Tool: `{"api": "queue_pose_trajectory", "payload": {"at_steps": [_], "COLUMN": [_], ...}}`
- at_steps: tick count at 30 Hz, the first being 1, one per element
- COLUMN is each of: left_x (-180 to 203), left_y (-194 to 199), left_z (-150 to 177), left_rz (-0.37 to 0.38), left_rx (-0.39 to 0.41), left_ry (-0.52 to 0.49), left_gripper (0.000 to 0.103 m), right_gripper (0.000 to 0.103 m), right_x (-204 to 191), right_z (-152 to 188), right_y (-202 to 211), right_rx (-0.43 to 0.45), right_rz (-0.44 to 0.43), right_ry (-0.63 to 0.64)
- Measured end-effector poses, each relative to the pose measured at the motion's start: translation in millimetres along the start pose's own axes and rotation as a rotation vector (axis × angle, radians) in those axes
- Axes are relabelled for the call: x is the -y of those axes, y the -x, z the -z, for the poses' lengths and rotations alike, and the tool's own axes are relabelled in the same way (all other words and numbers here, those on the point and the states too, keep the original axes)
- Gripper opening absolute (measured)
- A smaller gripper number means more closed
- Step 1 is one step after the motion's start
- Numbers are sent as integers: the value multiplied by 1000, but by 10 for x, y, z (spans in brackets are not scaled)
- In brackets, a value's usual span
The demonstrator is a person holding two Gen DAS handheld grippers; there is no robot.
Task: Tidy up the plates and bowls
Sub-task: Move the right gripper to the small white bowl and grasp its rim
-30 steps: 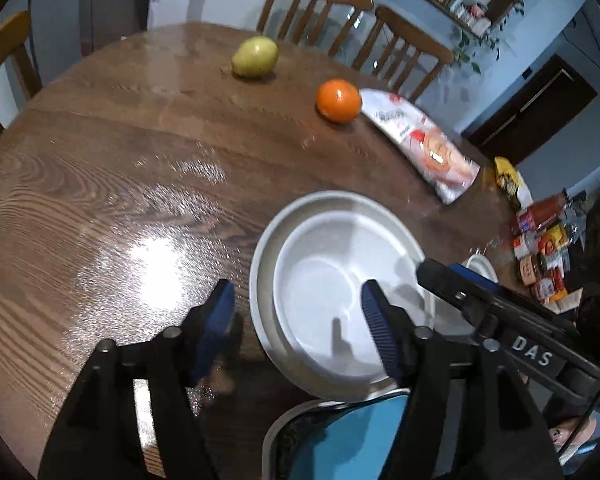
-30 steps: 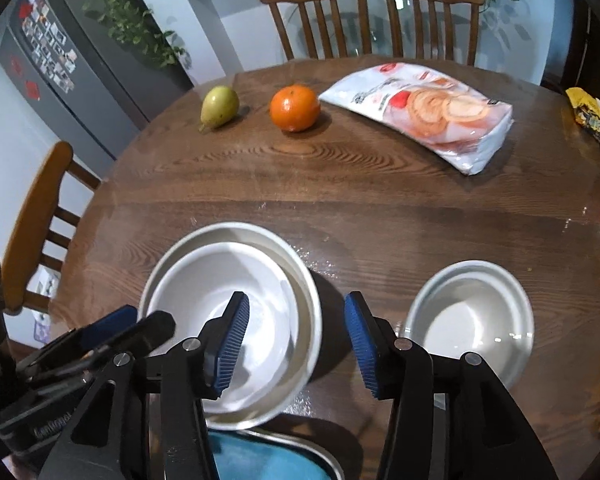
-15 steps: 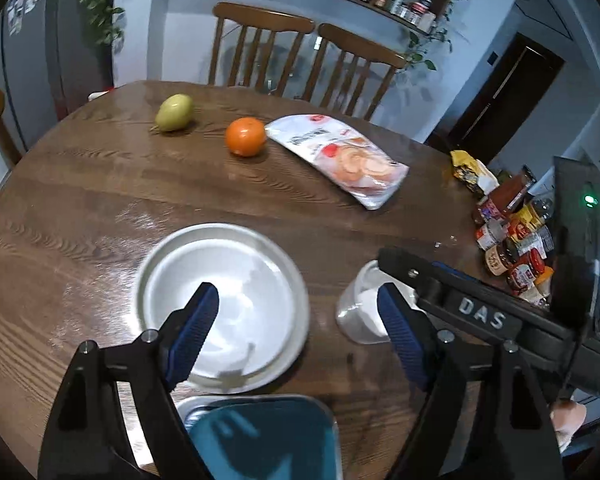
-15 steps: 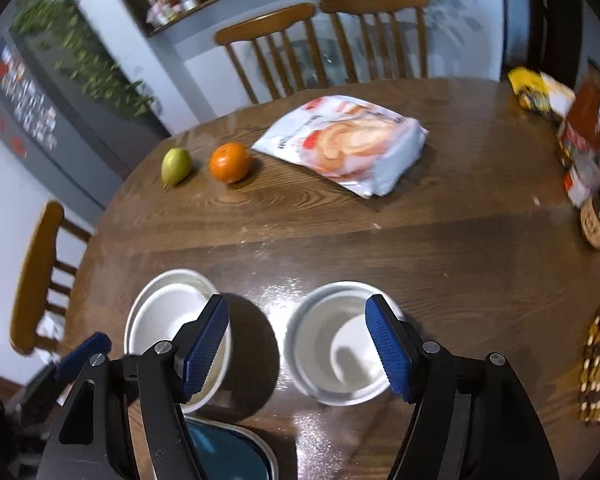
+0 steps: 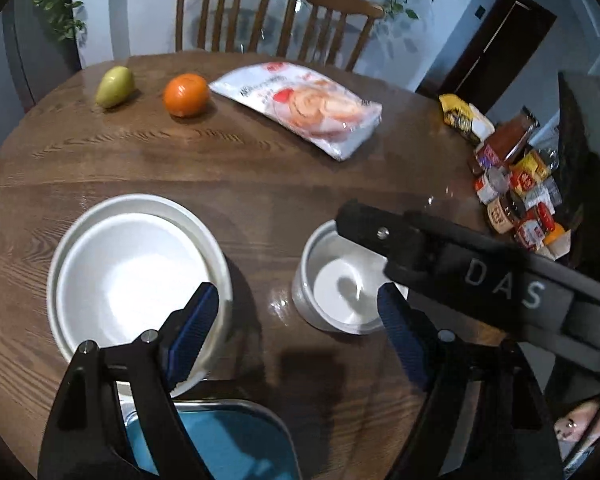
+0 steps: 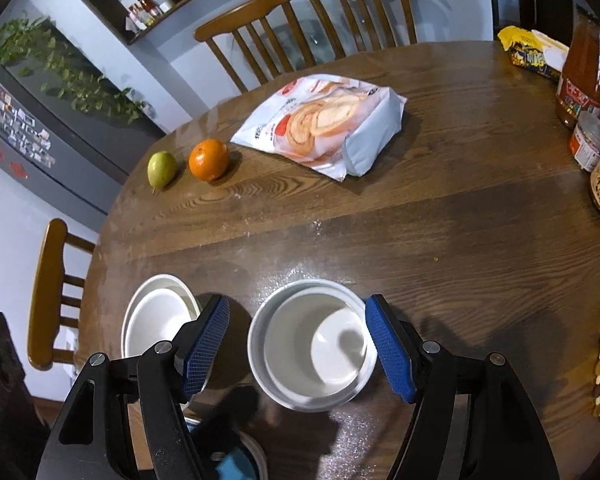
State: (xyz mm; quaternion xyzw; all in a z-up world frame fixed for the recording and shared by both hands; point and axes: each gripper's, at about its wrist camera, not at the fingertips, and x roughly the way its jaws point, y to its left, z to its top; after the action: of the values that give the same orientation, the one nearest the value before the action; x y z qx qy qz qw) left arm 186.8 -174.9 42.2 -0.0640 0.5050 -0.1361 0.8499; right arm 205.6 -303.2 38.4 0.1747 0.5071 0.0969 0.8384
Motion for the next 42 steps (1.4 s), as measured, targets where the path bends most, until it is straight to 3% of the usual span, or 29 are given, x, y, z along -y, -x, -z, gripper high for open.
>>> {"api": "queue_pose_trajectory", "payload": {"at_steps": [9,19,31,36,42], "left_x": [13,27,57,68,37], "left_y": [-143,-260,-438,-428,-408], "left_z": [-27,-25,-2,14,4], "left_rz": [30,111,152,156,155], "left_rx": [-34,-67,-102,-99,-94], "left_ry": [7,29,34,41,58], "left_gripper": [81,79,67,51,49], "right_gripper": [72,72,72,72,72], "right_x": [100,157,212,196,169], "right_z": [-15,-24,-11,6,10], "right_y": [-75,-193,-355,-426,-428], "right_rx": [-29,-69,-129,-154,-144], "right_rz": [-7,-16,-13,-1,4], "right_ry": [-16,-27,-35,-41,-29]}}
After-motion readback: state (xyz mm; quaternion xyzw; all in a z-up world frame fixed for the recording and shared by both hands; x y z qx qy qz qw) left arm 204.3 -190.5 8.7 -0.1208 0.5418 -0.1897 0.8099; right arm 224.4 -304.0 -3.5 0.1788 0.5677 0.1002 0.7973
